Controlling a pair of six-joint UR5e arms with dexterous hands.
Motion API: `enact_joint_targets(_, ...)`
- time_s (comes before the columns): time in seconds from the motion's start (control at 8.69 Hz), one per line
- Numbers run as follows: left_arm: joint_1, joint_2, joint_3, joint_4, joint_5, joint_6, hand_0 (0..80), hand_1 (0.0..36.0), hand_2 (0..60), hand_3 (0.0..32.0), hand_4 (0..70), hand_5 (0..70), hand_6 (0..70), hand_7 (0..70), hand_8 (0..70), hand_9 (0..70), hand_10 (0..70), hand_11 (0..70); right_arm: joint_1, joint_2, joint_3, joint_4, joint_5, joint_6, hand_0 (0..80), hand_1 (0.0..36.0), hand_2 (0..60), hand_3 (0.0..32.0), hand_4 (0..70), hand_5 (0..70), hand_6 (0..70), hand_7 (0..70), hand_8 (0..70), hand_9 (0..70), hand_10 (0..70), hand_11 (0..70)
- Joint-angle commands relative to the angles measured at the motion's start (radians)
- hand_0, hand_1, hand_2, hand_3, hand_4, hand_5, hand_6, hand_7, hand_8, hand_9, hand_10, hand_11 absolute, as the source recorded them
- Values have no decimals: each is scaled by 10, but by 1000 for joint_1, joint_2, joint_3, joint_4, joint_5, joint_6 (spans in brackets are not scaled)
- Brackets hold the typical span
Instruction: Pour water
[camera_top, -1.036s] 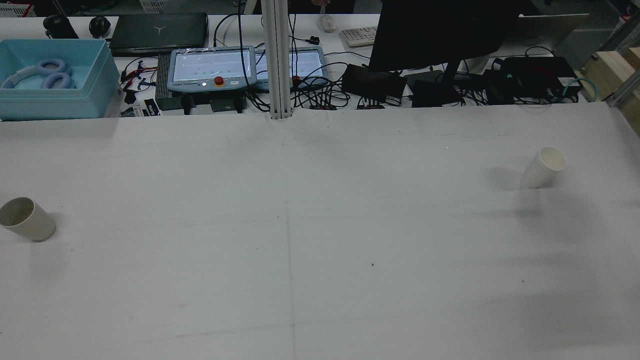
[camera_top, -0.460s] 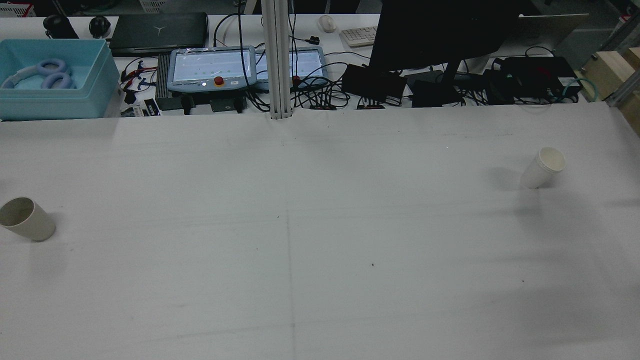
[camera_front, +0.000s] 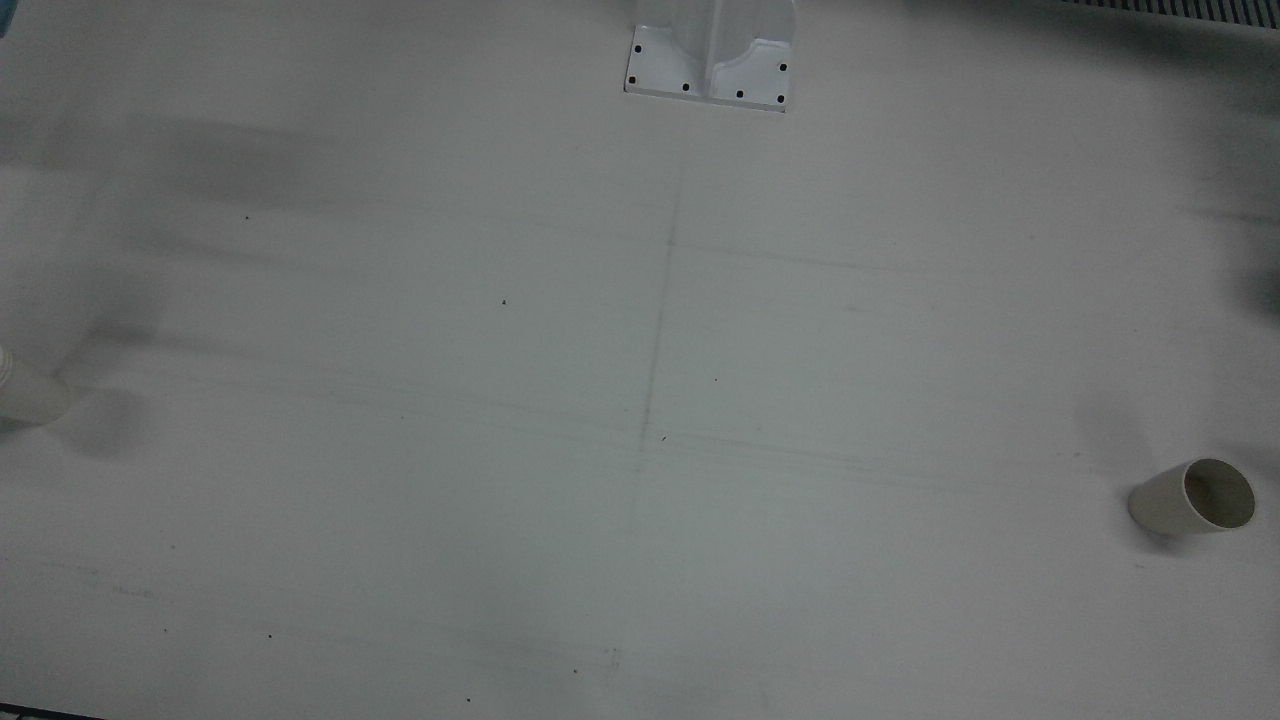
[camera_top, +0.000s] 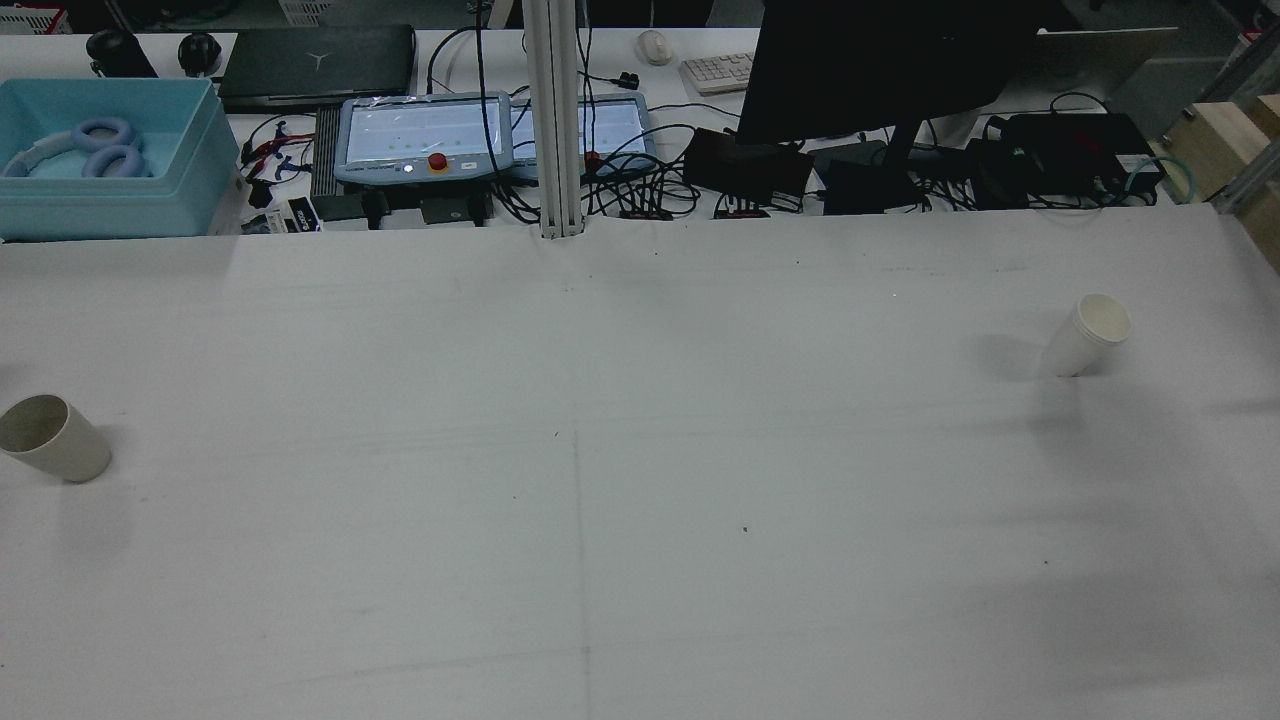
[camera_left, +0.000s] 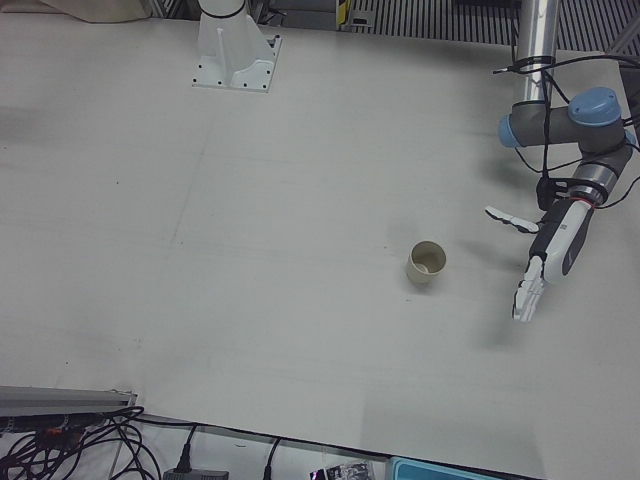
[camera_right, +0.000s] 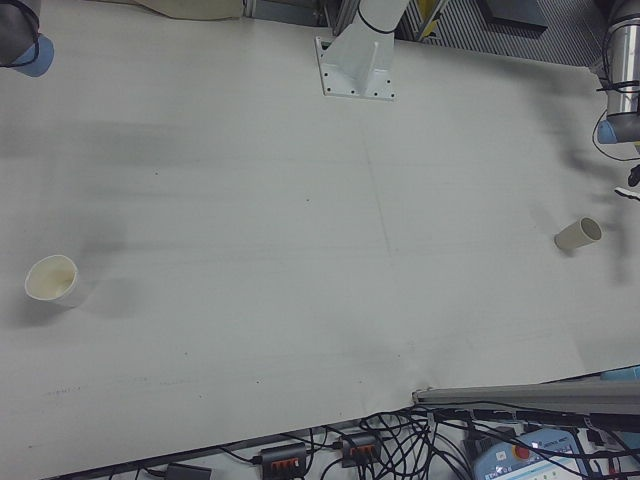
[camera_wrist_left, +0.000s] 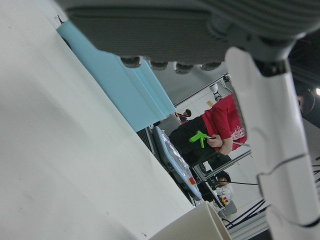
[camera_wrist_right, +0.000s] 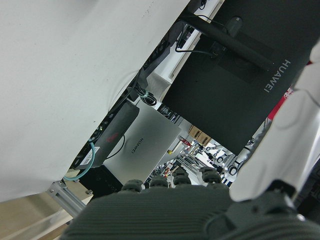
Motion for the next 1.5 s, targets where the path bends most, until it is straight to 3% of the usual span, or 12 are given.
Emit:
enact_joint_targets(0.0, 46, -9, -1, 15, 1, 65, 572, 83, 0, 0, 53, 0, 0, 16, 0, 0, 0, 0, 0, -4, 0, 0, 0, 0, 456, 61, 0, 0, 46, 17, 9, 51, 14, 1, 0, 0)
enact_joint_targets(0.58, 95, -60, -3, 70, -8, 108, 566, 81, 0, 0, 89, 0, 0, 27, 0, 0, 7, 30, 0, -4, -1, 0, 0, 0, 454, 59, 0, 0, 43, 18, 5, 48, 14, 1, 0, 0)
enact_joint_targets(1.38, 232, -78, -4, 88, -127, 108, 560, 72, 0, 0, 130, 0, 0, 22, 0, 0, 3, 24, 7, -14, -6, 2, 5, 6, 442, 53, 0, 0, 30, 11, 0, 33, 16, 5, 0, 0)
